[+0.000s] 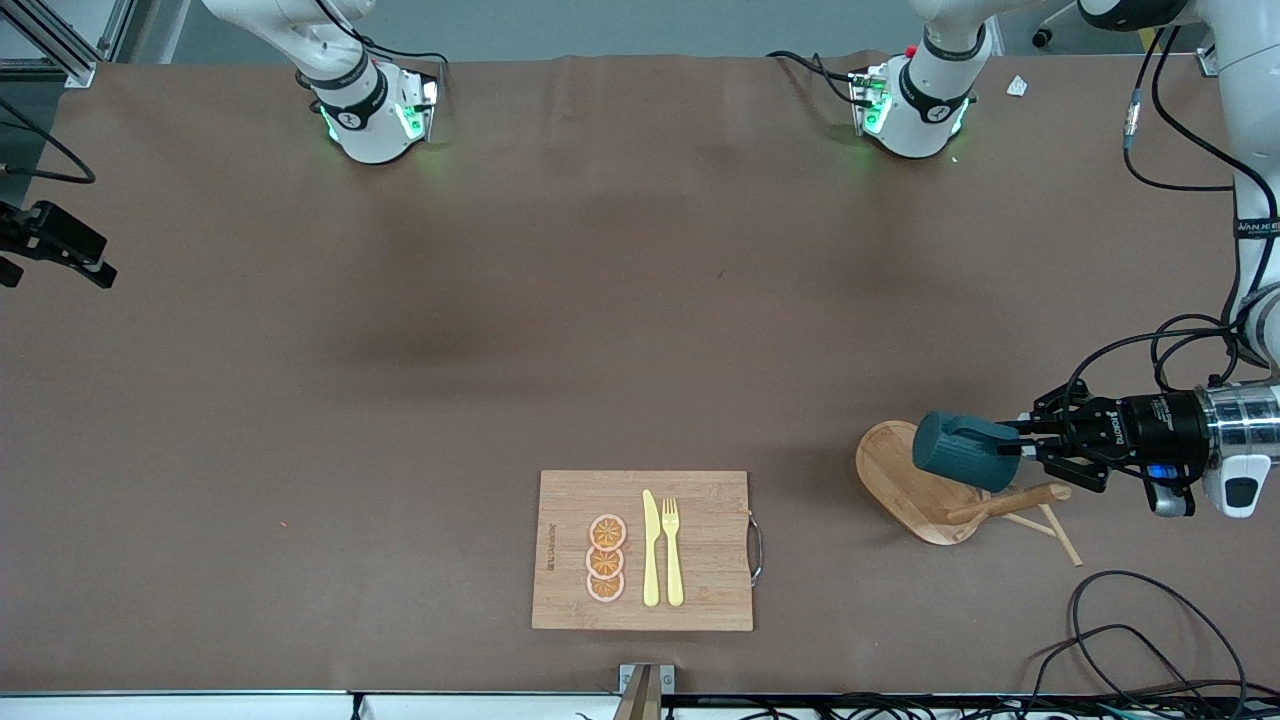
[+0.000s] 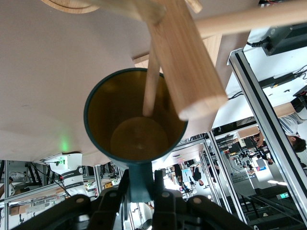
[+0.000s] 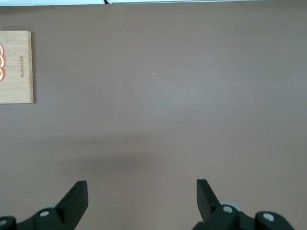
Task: Pass cup and hang on rack
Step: 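Lower the mug onto a rack peg with the left gripper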
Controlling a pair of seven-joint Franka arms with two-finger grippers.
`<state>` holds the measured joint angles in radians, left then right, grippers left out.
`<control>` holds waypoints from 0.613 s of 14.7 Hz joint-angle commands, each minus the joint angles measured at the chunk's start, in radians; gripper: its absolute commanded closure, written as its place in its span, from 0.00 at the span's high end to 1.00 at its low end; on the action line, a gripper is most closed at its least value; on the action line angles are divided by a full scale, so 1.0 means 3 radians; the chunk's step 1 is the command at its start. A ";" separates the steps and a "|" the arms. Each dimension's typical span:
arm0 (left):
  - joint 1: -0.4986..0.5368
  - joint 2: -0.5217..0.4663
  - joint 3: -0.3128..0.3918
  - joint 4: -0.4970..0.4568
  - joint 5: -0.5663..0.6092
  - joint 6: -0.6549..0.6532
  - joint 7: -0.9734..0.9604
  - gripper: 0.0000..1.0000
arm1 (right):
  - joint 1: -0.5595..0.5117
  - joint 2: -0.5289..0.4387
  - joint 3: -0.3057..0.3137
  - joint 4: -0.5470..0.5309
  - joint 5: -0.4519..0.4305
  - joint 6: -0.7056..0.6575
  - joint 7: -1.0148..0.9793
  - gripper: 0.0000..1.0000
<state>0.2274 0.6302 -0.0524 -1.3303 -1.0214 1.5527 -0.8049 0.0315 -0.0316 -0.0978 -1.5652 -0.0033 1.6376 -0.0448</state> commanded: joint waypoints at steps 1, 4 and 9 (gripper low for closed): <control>0.0014 0.0067 -0.0030 0.0067 -0.0067 -0.0042 0.0024 0.00 | -0.0069 -0.0028 0.0045 0.0002 -0.0015 -0.0023 -0.0065 1.00; 0.0040 0.0113 -0.0030 0.0098 -0.0067 -0.0032 0.0070 0.00 | -0.0090 -0.0028 0.0045 -0.0003 -0.0015 -0.0023 -0.0071 1.00; 0.0070 0.0134 -0.0025 0.0103 -0.0067 0.0029 0.0254 0.00 | -0.0105 -0.0023 0.0045 -0.0003 -0.0015 -0.0023 -0.0101 1.00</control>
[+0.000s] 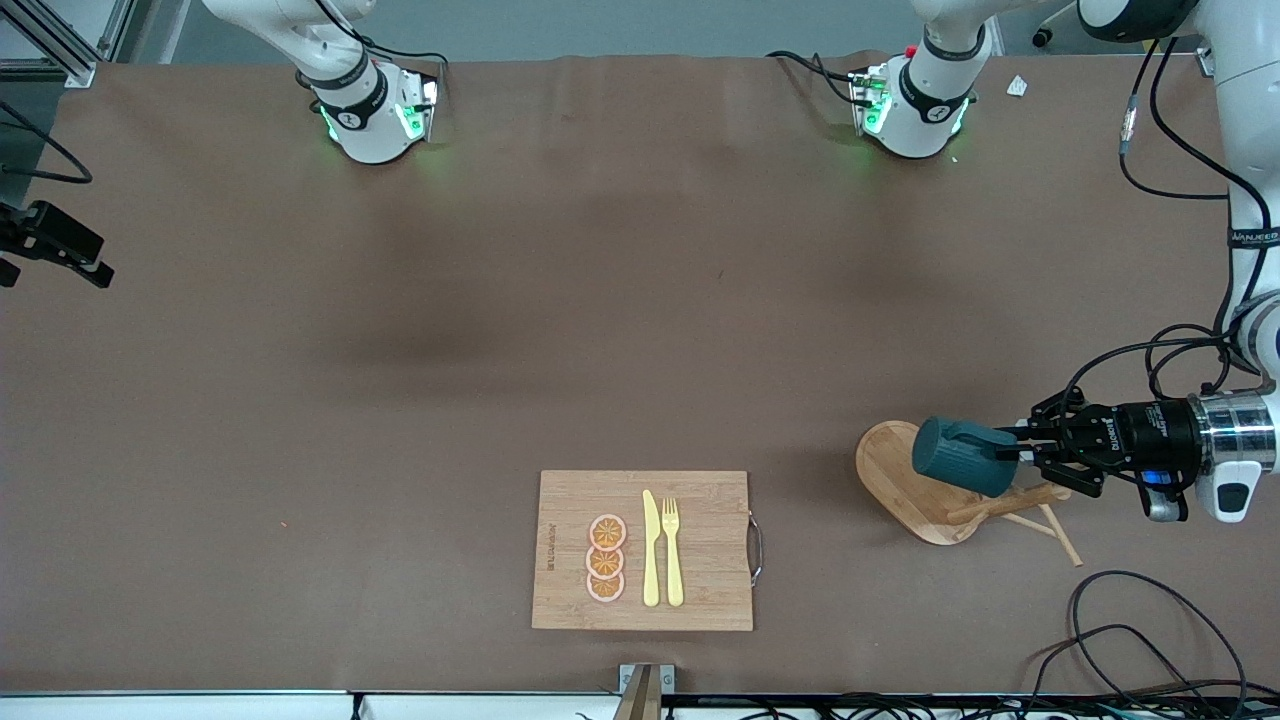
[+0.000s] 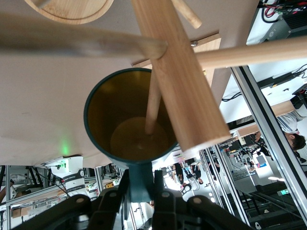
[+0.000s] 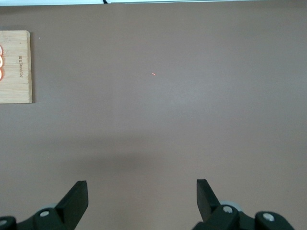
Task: Pass cup and hang on rack
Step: 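Lower the mug onto a rack peg with the left gripper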
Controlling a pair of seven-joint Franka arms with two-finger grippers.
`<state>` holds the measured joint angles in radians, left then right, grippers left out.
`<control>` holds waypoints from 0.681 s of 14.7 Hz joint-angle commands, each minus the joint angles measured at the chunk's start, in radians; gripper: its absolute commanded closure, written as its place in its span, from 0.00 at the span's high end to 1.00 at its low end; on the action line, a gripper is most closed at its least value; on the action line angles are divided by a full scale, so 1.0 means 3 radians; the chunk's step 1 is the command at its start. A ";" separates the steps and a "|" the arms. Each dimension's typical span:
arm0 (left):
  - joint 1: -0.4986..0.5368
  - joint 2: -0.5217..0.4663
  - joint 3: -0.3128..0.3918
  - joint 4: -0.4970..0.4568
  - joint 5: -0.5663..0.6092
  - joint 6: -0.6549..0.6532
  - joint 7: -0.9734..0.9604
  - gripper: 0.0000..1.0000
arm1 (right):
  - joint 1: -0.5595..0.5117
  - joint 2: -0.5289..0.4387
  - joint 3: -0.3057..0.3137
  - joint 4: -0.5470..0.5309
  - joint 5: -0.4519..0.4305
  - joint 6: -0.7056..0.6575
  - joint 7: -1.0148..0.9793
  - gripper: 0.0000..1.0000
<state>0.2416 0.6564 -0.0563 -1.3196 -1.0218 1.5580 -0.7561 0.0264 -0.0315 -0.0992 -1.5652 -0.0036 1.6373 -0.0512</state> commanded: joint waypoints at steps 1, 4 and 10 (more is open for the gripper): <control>0.0058 0.0057 -0.0012 0.0078 -0.0071 0.0017 0.0107 0.00 | -0.0108 -0.0023 0.0050 -0.0008 -0.0014 -0.0022 -0.0090 1.00; 0.0074 0.0093 -0.0002 0.0073 -0.0291 0.0017 0.0066 0.00 | -0.0103 -0.0023 0.0050 -0.0003 -0.0014 -0.0017 -0.0090 1.00; 0.0110 0.0118 0.0009 0.0073 -0.0291 0.0017 0.0107 0.00 | -0.0139 -0.0007 0.0050 -0.0003 -0.0014 -0.0007 -0.0172 1.00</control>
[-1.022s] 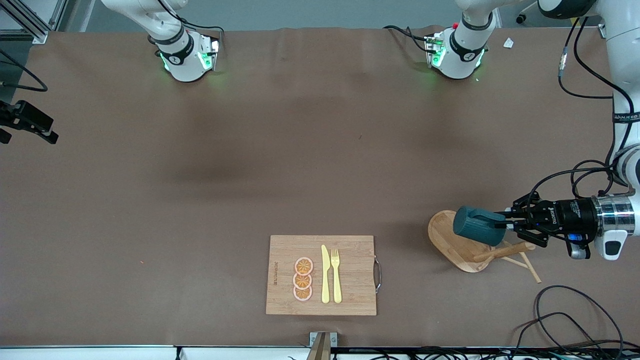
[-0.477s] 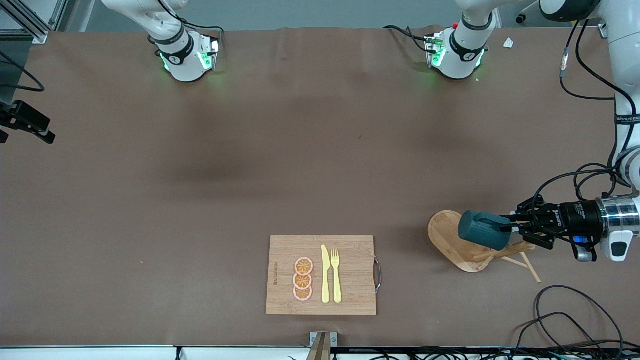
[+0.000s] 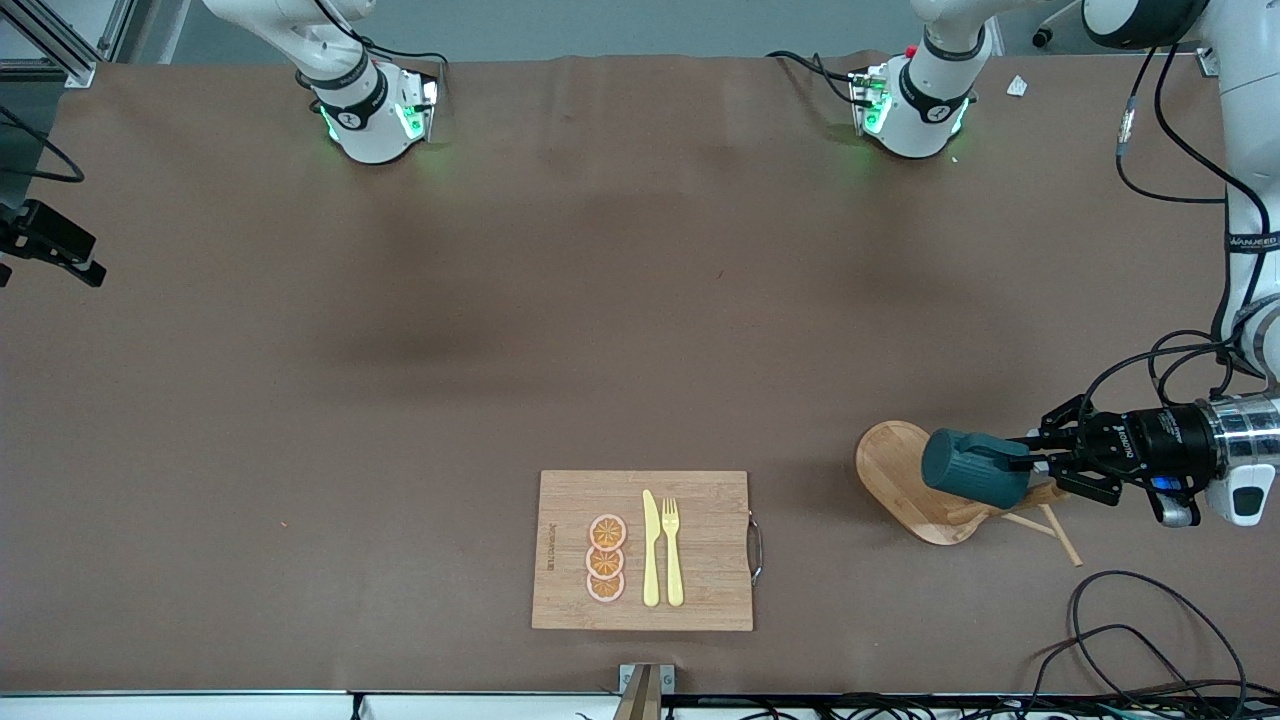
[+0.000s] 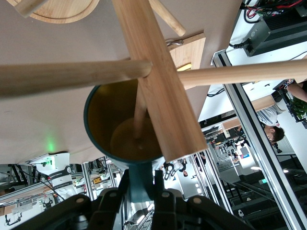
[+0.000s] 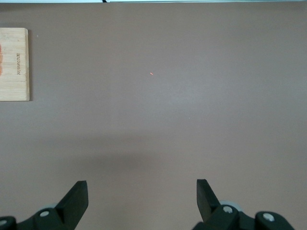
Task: Pass cup and hang on rack
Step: 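Lower the mug onto a rack peg with the left gripper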
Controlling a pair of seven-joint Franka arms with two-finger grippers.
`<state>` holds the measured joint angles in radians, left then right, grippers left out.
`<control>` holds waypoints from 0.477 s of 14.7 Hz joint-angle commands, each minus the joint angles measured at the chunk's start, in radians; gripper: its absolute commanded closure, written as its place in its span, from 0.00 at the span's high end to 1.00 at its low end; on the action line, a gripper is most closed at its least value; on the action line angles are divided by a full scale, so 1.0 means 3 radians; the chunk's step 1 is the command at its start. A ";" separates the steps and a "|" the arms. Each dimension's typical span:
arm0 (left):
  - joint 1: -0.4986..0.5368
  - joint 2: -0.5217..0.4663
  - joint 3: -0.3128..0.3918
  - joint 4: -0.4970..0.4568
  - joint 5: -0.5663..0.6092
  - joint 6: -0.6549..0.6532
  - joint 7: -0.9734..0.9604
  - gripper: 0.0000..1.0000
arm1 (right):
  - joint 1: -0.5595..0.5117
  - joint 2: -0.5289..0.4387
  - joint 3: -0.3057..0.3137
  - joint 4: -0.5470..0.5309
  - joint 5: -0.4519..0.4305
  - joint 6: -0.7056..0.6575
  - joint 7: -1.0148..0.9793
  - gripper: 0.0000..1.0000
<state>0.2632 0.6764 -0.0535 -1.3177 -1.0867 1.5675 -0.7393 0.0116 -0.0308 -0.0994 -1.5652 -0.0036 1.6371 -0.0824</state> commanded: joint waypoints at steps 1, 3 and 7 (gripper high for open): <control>0.0038 0.0057 -0.0001 0.0066 -0.0075 -0.0015 0.0026 0.01 | -0.0085 -0.0010 0.0050 -0.0003 -0.0013 -0.0006 -0.0073 1.00; 0.0038 0.0062 -0.0001 0.0066 -0.0075 -0.0015 0.0025 0.01 | -0.0085 -0.0010 0.0050 -0.0003 -0.0013 -0.0011 -0.0068 1.00; 0.0043 0.0087 -0.0001 0.0066 -0.0075 -0.0015 0.0051 0.04 | -0.0090 -0.0010 0.0050 -0.0003 -0.0019 -0.0011 -0.0078 1.00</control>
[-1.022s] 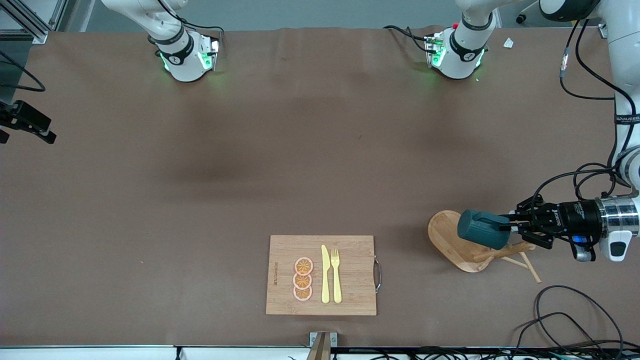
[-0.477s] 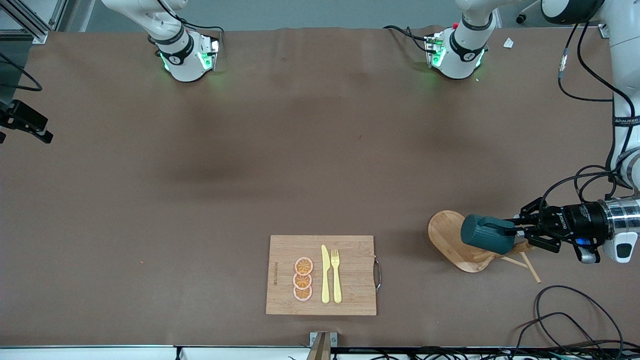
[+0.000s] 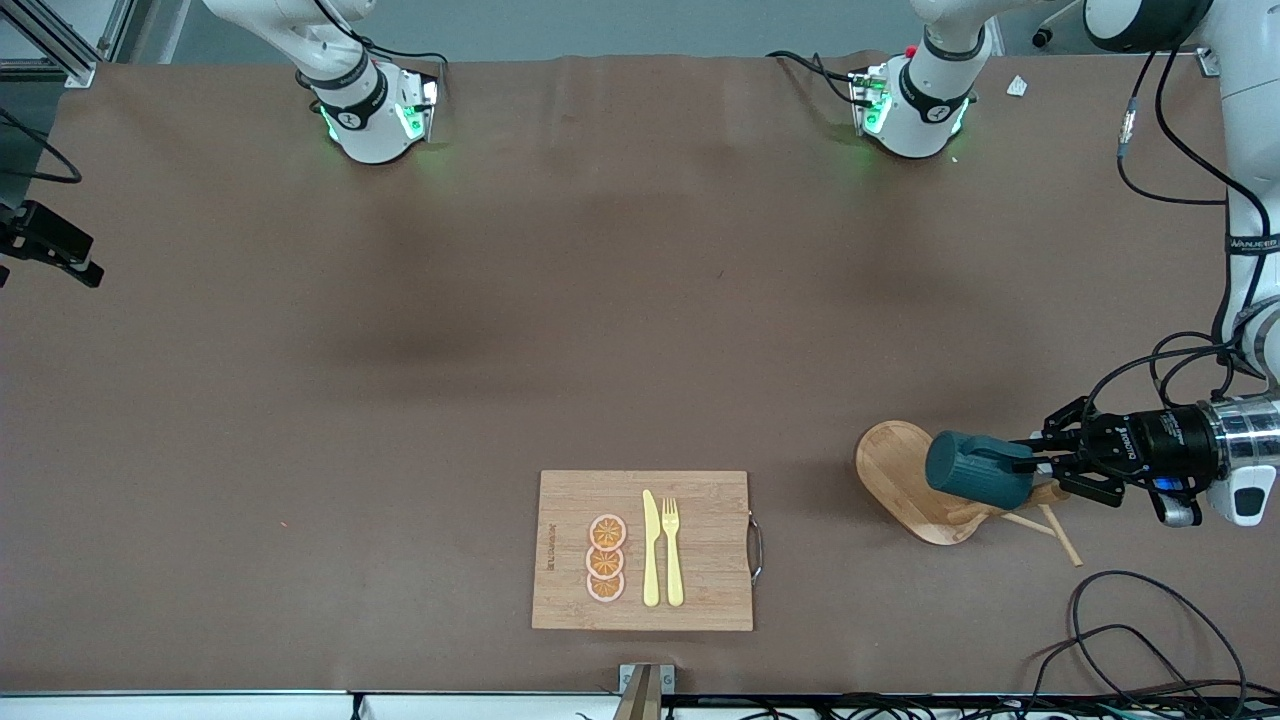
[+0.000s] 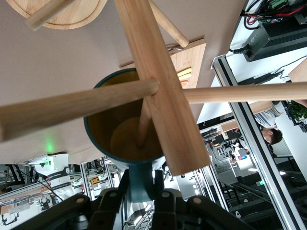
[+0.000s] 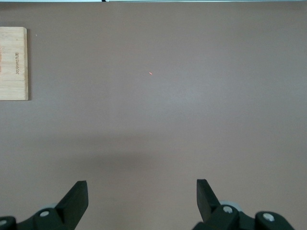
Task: Pass cup and hang on rack
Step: 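Lower the mug onto a rack peg with the left gripper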
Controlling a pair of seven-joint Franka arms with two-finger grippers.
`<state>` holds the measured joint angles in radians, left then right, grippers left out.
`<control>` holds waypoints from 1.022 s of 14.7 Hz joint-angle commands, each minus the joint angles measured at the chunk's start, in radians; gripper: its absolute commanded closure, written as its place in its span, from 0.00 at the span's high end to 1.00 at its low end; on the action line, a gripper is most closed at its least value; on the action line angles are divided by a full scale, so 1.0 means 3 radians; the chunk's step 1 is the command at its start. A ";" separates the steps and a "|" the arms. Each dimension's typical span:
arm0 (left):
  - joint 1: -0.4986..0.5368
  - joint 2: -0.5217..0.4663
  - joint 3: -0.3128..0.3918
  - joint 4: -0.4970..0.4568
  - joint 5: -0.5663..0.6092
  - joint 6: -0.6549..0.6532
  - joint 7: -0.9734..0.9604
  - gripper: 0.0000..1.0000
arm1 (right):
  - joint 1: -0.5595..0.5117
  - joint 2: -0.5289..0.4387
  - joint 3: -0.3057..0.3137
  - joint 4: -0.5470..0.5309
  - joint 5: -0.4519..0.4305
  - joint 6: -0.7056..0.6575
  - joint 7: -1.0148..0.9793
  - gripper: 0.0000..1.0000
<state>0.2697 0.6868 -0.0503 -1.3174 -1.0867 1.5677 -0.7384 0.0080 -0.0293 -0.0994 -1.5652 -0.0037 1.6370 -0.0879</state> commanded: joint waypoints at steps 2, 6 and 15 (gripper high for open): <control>0.0022 0.0063 -0.0011 0.0066 -0.0074 -0.0015 0.0048 0.10 | -0.0078 -0.0005 0.0050 0.0002 -0.0049 -0.0006 -0.0101 1.00; 0.0052 0.0068 -0.0016 0.0066 -0.0080 -0.0015 0.0027 0.57 | -0.0073 0.0000 0.0050 0.0007 -0.0054 -0.0001 -0.0106 1.00; -0.0034 -0.0299 -0.0103 0.0066 0.0313 -0.0046 0.0022 1.00 | -0.0114 0.0046 0.0050 0.0038 -0.0064 0.0020 -0.0188 1.00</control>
<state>0.2716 0.6530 -0.0676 -1.2830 -1.0554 1.5598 -0.7374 -0.0006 -0.0222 -0.1001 -1.5652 -0.0133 1.6412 -0.1218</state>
